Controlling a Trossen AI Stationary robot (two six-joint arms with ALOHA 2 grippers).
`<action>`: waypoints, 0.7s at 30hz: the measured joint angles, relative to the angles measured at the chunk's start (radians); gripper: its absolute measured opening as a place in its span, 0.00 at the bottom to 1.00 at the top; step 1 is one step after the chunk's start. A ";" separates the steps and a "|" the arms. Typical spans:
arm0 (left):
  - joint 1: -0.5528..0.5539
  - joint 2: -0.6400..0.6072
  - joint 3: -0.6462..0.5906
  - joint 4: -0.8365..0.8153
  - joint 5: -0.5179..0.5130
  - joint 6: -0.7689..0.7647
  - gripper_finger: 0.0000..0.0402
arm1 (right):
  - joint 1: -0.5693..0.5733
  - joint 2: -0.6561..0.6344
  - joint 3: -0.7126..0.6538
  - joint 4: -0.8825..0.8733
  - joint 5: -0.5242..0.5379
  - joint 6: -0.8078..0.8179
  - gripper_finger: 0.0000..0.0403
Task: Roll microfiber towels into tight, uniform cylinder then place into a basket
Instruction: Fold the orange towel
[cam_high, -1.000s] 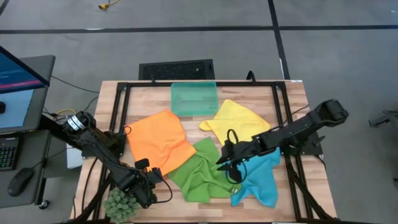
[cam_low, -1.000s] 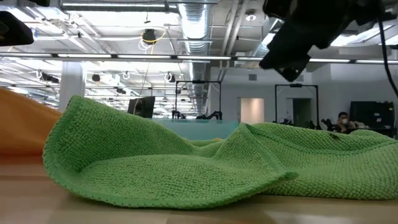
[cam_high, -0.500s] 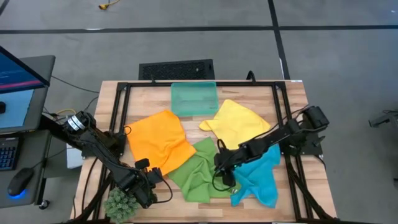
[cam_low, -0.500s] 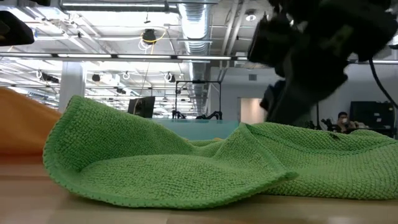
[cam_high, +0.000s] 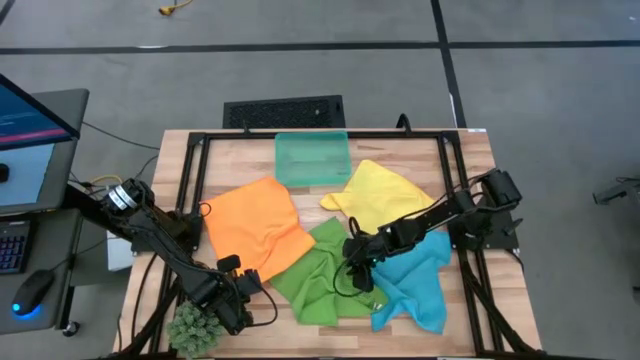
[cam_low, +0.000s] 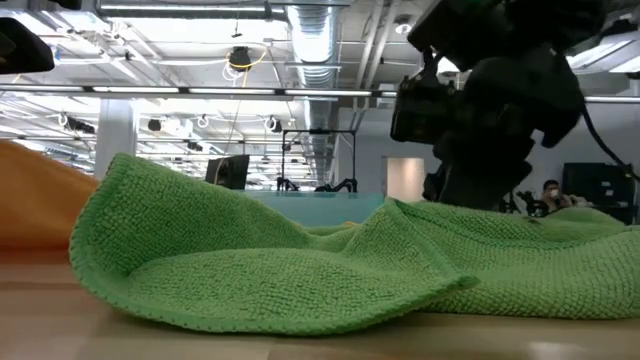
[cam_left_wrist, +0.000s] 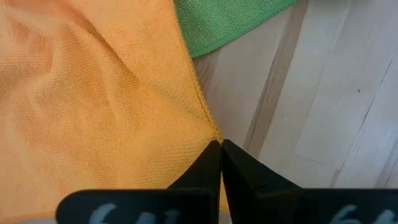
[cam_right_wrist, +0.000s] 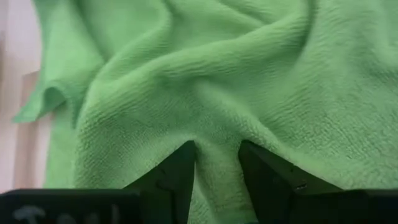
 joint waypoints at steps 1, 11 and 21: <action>0.000 0.000 0.000 0.000 0.000 0.000 0.00 | -0.010 -0.001 -0.001 -0.009 0.000 0.000 0.39; 0.000 0.000 0.000 0.002 0.001 0.000 0.00 | -0.127 -0.017 0.002 -0.135 0.001 -0.006 0.30; 0.000 0.000 0.000 0.002 0.001 0.000 0.00 | -0.187 -0.187 -0.011 -0.410 0.256 0.001 0.16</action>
